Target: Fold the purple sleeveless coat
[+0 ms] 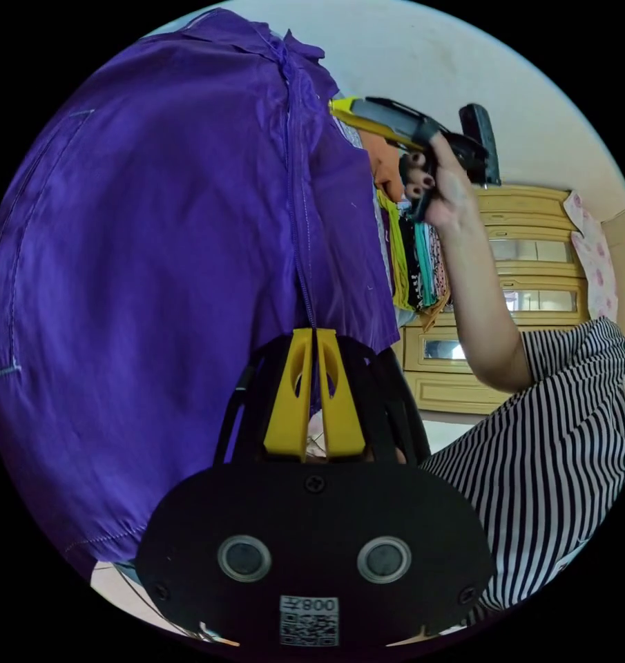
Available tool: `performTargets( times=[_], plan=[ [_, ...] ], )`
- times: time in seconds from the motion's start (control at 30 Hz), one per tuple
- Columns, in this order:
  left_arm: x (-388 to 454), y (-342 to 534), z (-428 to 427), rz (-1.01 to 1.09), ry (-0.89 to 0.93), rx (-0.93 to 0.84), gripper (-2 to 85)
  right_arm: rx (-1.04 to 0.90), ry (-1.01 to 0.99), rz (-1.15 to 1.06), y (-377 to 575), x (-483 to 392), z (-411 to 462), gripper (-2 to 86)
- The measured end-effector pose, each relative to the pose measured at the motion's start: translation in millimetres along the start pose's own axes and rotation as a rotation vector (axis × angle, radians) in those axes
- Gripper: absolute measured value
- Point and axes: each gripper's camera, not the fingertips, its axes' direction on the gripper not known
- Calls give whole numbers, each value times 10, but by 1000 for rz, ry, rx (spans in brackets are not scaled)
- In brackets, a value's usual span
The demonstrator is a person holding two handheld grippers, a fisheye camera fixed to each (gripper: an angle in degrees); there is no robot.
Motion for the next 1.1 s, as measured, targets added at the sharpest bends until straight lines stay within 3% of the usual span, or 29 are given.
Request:
performTargets(
  times=[0.1,0.3,0.4,0.57,0.63,0.77,1.1],
  plan=[
    [14,-1,-53,9,-16,-5,9,31,147,14,-253,69,112,57],
    [31,-8,-192,30,-32,-2,9,-62,138,47,-415,372,556,41],
    [64,11,-302,40,-37,12,10,-27,38,97,-374,593,522,14],
    [222,124,-599,95,-79,100,11,199,-328,161,-175,1065,186,2],
    [210,143,-641,93,-116,96,12,185,-365,163,-185,1143,283,2],
    [35,153,-672,22,-92,56,20,19,-261,171,-300,1169,802,2],
    [211,212,-1341,52,-138,192,45,134,-98,135,-208,1220,543,4]
  ],
)
